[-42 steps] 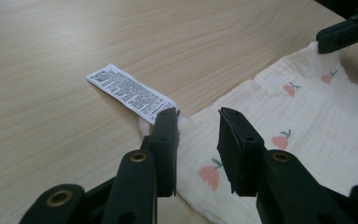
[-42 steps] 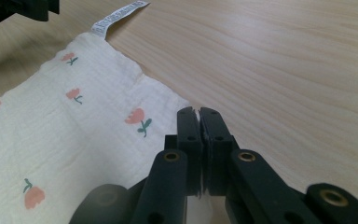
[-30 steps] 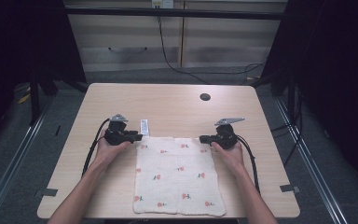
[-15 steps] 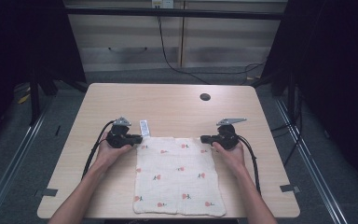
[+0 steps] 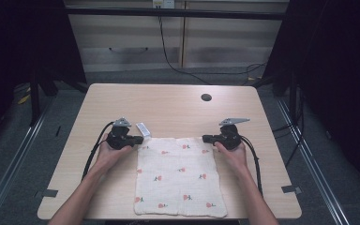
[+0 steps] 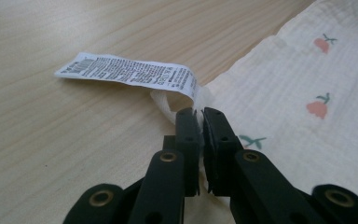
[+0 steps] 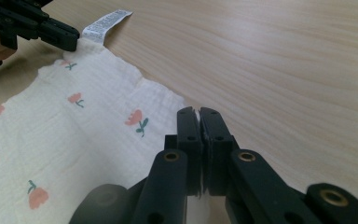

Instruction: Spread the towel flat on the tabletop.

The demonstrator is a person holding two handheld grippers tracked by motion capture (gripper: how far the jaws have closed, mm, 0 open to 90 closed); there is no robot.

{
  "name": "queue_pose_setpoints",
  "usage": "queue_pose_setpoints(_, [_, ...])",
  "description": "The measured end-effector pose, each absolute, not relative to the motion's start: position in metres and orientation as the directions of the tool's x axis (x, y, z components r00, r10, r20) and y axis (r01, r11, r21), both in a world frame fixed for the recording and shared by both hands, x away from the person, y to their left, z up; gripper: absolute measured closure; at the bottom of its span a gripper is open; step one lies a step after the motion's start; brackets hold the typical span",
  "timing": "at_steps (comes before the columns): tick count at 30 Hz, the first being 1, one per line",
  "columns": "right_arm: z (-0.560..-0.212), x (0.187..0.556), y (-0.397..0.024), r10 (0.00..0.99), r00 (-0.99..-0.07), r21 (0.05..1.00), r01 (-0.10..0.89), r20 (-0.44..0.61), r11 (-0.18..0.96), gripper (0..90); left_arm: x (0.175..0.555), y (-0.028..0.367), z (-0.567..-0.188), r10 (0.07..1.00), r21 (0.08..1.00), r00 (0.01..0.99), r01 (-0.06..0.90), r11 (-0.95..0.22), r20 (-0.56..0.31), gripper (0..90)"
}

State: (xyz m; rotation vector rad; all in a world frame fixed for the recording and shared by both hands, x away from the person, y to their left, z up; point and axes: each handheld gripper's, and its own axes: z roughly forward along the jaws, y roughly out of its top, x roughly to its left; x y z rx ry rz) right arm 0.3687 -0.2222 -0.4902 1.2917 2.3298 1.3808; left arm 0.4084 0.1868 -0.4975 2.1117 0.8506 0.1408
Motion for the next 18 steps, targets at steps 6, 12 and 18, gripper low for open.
queue_pose_setpoints(6, [-0.480, 0.366, -0.228, 0.727, -0.619, 0.794, 0.583, 0.297, 0.172, 87.4, 0.403, 0.190, -0.481, 0.611, 0.783, 0.770, 0.490, -0.382, -0.183, 85.5])
queue_pose_setpoints(12, [-0.472, 0.363, -0.233, 0.729, -0.618, 0.803, 0.574, 0.294, 0.163, 87.5, 0.398, 0.194, -0.470, 0.608, 0.805, 0.768, 0.485, -0.342, -0.204, 85.5])
queue_pose_setpoints(18, [-0.462, 0.363, -0.233, 0.730, -0.623, 0.814, 0.558, 0.281, 0.163, 87.6, 0.394, 0.197, -0.460, 0.602, 0.824, 0.774, 0.464, -0.326, -0.198, 85.6])
